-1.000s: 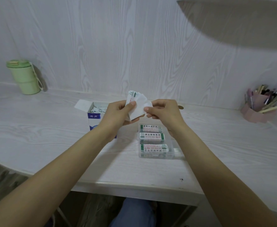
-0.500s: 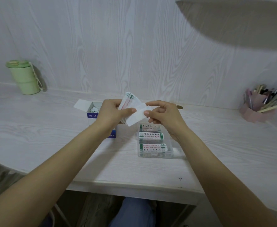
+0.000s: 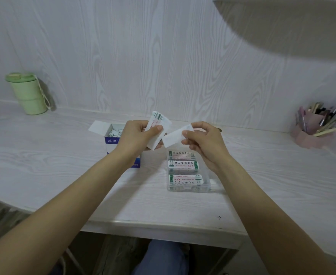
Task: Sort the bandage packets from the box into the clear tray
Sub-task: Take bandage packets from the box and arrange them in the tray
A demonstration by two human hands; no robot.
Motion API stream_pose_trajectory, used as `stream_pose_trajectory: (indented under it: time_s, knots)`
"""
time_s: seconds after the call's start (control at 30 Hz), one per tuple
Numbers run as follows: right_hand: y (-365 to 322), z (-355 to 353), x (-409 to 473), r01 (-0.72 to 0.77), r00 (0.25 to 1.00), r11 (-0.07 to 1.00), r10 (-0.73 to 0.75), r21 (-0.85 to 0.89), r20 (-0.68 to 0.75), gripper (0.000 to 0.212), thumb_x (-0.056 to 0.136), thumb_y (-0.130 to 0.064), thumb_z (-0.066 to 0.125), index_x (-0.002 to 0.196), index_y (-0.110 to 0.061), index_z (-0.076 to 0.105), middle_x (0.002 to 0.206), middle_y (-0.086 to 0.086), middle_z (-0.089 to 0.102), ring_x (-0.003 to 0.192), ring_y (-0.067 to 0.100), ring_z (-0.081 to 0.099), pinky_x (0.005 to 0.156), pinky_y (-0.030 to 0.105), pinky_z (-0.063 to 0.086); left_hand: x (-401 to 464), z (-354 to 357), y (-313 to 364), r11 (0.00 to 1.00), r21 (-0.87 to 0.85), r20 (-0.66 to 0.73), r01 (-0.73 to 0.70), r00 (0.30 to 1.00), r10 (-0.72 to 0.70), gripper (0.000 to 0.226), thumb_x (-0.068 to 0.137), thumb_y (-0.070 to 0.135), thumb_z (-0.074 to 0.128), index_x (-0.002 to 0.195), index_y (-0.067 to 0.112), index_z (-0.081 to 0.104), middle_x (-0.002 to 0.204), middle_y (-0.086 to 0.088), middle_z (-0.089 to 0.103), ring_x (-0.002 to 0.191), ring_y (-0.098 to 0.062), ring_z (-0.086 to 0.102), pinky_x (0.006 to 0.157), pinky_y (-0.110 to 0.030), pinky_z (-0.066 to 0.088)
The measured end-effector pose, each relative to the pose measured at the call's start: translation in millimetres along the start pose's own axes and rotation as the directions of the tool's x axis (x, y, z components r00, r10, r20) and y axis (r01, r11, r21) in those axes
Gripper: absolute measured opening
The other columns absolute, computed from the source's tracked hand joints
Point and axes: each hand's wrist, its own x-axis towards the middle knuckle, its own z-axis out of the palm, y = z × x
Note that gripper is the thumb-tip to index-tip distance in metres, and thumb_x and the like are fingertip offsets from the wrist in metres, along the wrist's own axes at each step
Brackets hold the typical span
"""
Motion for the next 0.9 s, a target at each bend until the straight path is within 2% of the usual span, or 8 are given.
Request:
stream_pose_trajectory:
  time_s: [0.07,0.2,0.33,0.4,0.5,0.57,0.67,0.9]
  knots:
    - [1.8,-5.8,4.1,-0.032,0.999,0.997,0.032,0.076,0.006,0.013,0.086,0.005,0.061,0.094,-0.005,0.064,0.072,0.009,0.068,0.063,0.012,0.068,0.06,0.015,0.053,0.3,0.6,-0.2,1.0,-0.026,-0.007,-0.003,1.0,0.003,0.007,0.091,0.011,0.06,0.087,0.016,0.065,0.08,-0.001,0.07,0.062,-0.009,0.07,0.059,-0.023,0.058]
    - [7.2,-14.5,15.7,-0.108,0.994,0.984,0.108,0.141,0.014,0.013,0.09,-0.006,0.059,0.086,0.003,0.066,0.077,0.012,0.067,0.072,0.016,0.068,0.072,0.018,0.056,2.3,2.0,-1.3,0.997,-0.072,-0.034,-0.039,0.999,0.037,0.007,0.093,0.009,0.058,0.095,0.013,0.063,0.078,-0.003,0.072,0.072,-0.014,0.072,0.067,-0.026,0.059]
    - [13.2,-24.6,23.3,-0.018,0.999,0.96,0.027,-0.278,0.028,0.011,0.084,0.007,0.063,0.088,-0.003,0.065,0.084,0.012,0.067,0.076,0.018,0.068,0.074,0.021,0.058,5.2,1.8,-3.2,0.996,-0.07,-0.035,-0.057,0.998,0.055,0.01,0.093,0.009,0.057,0.101,0.008,0.063,0.081,-0.007,0.072,0.075,-0.017,0.073,0.068,-0.027,0.059]
    - [15.5,-28.7,26.6,-0.011,0.998,0.872,0.041,-0.49,0.051,0.026,0.082,0.011,0.061,0.097,-0.01,0.065,0.09,0.009,0.066,0.079,0.015,0.065,0.068,0.02,0.055,6.4,1.3,-4.0,0.996,-0.057,-0.041,-0.063,0.997,0.061,0.013,0.093,0.009,0.057,0.104,0.008,0.063,0.082,-0.006,0.072,0.076,-0.017,0.073,0.07,-0.027,0.059]
    - [18.5,-29.9,32.2,0.026,0.998,0.744,0.016,-0.668,0.057,0.026,0.081,0.008,0.061,0.093,-0.013,0.07,0.093,0.006,0.066,0.081,0.013,0.062,0.072,0.022,0.054,7.3,1.7,-6.3,0.997,-0.059,-0.047,-0.055,0.998,0.053,0.013,0.093,0.009,0.057,0.104,0.007,0.063,0.082,-0.006,0.072,0.076,-0.017,0.073,0.071,-0.028,0.059]
    - [20.0,-26.2,33.0,0.081,0.996,0.613,-0.018,-0.786,0.088,0.025,0.081,0.006,0.059,0.091,-0.012,0.072,0.09,0.002,0.066,0.078,0.01,0.06,0.067,0.011,0.05,6.6,2.3,-6.7,0.997,-0.061,-0.046,-0.053,0.998,0.05,0.012,0.093,0.009,0.057,0.103,0.009,0.063,0.082,-0.005,0.071,0.075,-0.015,0.073,0.07,-0.027,0.059]
    - [23.7,-18.8,32.2,0.145,0.989,0.479,-0.061,-0.866,0.133,0.028,0.082,0.007,0.054,0.094,-0.009,0.073,0.09,0.001,0.064,0.084,0.008,0.056,0.058,0.001,0.039,5.5,3.5,-6.1,0.996,-0.07,-0.046,-0.053,0.998,0.05,0.01,0.093,0.009,0.057,0.101,0.012,0.063,0.081,-0.004,0.071,0.075,-0.014,0.072,0.068,-0.025,0.059]
    - [30.8,-10.3,33.2,0.192,0.98,0.38,-0.03,-0.905,0.195,0.008,0.082,-0.008,0.068,0.087,-0.011,0.073,0.084,0.003,0.068,0.084,0.016,0.063,0.074,0.03,0.051,4.1,2.8,-5.0,0.996,-0.042,-0.054,-0.076,0.996,0.074,0.008,0.093,0.01,0.058,0.097,0.014,0.063,0.082,-0.003,0.071,0.075,-0.013,0.072,0.068,-0.024,0.058]
